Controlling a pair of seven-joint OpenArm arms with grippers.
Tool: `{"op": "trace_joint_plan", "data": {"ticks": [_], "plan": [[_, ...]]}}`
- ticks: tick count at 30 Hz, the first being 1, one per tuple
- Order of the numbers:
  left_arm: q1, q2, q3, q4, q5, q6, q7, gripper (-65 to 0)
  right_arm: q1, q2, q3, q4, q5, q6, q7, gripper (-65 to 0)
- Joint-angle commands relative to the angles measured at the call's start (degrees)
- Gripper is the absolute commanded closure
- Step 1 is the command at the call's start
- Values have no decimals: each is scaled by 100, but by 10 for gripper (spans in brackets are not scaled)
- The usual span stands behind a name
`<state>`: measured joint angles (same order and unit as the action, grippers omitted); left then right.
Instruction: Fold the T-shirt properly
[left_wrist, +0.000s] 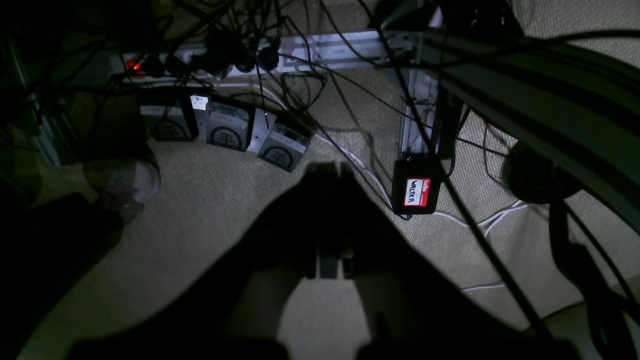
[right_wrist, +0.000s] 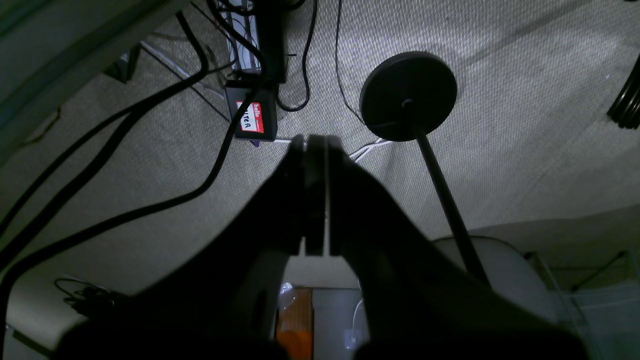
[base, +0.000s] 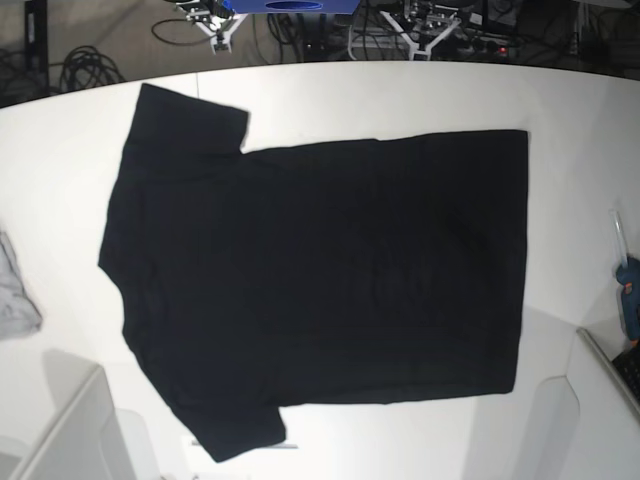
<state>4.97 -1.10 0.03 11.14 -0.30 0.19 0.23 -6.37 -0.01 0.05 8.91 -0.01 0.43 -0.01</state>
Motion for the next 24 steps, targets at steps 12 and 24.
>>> {"op": "trace_joint_plan", "data": {"ticks": [12, 24], "plan": [[105, 0, 63, 16, -1, 21, -54, -374, -18, 32, -10, 2, -12, -47, 32, 0], [123, -17, 19, 7, -1, 21, -54, 0, -79, 49, -19, 37, -21, -47, 41, 0]]}}
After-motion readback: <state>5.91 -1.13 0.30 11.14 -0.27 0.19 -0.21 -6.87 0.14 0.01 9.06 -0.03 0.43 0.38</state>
